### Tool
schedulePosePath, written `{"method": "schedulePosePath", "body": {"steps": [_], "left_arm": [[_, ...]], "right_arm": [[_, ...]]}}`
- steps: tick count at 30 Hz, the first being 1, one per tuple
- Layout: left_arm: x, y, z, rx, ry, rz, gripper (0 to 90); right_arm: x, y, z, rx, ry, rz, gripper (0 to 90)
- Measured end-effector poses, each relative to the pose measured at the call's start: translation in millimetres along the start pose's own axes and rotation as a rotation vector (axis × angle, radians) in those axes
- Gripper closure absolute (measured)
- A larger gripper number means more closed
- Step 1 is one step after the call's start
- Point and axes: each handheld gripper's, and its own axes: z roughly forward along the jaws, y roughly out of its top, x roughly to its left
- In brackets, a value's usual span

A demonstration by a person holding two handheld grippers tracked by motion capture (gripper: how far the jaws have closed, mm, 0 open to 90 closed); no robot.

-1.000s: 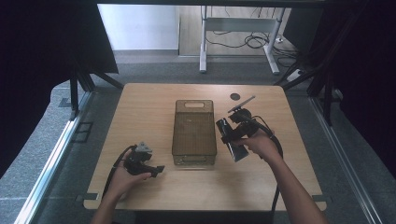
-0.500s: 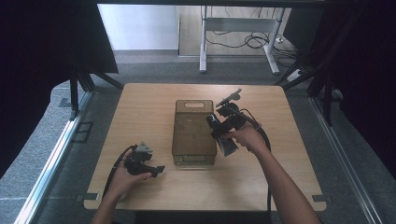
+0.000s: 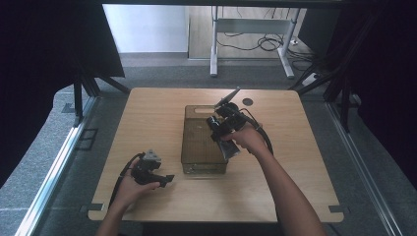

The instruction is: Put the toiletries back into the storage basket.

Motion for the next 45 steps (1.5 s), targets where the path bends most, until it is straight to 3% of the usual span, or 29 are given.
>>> {"method": "schedulePosePath", "body": {"steps": [15,22,45], "left_arm": [[1.1,0.0,-0.2,-0.001,-0.005,-0.003,23.5],[1.3,0.2,-1.2,-0.004,-0.009,-0.003,23.6],[-0.3,0.3,2.2,0.001,-0.019,0.002,23.5]], "right_arm": [[2.5,19.7,16.6,0.01,0.002,0.029,45.6],[11.7,31.3,27.0,0.02,0.005,0.027,45.5],[15.1,50.4,63.2,0.059,0.026,0.104,45.5]]}}
